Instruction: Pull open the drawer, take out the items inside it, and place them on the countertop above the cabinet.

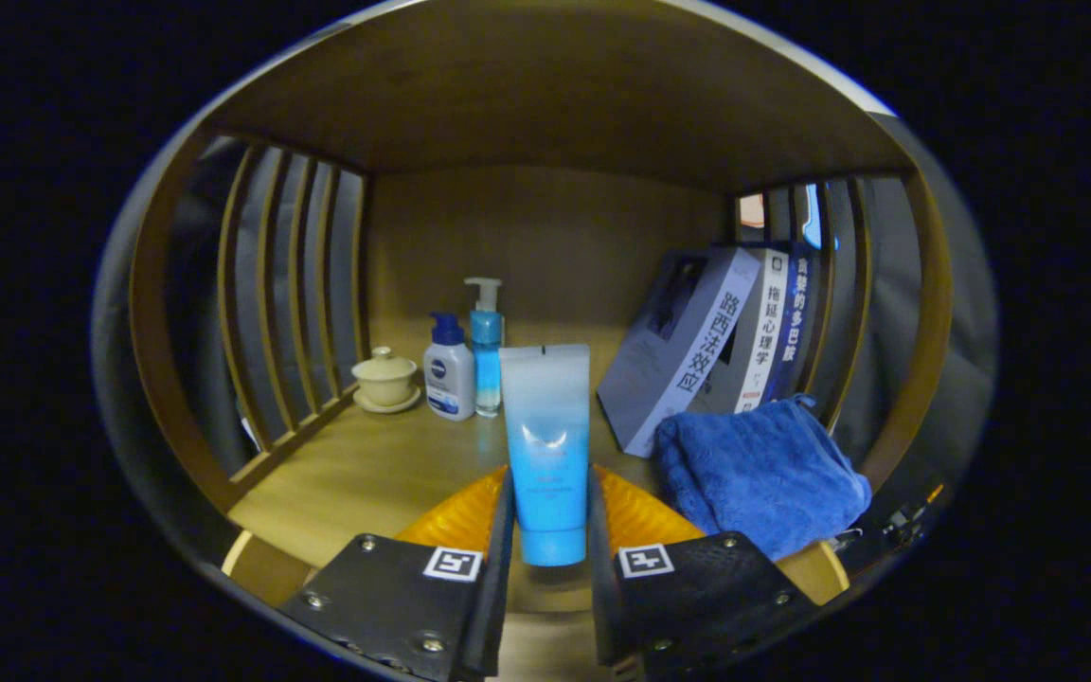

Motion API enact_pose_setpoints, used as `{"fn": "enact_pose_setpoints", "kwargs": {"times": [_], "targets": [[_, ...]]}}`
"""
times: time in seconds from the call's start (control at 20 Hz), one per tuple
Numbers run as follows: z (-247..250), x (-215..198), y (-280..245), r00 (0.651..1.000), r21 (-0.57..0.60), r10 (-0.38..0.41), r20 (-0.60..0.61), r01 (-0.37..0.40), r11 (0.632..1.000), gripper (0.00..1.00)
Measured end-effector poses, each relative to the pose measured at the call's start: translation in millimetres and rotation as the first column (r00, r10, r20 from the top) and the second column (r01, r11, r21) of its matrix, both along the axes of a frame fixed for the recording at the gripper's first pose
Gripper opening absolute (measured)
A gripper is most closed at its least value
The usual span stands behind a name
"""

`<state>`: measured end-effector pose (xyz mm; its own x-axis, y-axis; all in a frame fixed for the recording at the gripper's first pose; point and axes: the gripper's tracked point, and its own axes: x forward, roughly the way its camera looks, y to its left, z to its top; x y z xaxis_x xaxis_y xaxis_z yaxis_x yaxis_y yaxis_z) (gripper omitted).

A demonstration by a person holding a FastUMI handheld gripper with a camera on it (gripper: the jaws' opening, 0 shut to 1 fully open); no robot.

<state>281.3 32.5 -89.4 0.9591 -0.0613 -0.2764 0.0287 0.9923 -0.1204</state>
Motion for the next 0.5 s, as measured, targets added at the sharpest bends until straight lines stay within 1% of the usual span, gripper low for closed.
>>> {"fn": "enact_pose_setpoints", "kwargs": {"times": [0.2, 0.35, 0.45, 0.5], "targets": [[-37, 10, 4, 0.996, 0.068, -0.019, -0.089, 0.025, 0.997, 0.39], [-47, 17, -4, 0.993, 0.075, -0.038, -0.11, 0.046, 0.996, 0.4], [-45, 18, 0, 0.991, 0.164, -0.04, -0.127, 0.061, 0.985, 0.43], [-43, 18, 1, 0.991, 0.205, -0.038, -0.128, 0.064, 0.977, 0.52]]}}
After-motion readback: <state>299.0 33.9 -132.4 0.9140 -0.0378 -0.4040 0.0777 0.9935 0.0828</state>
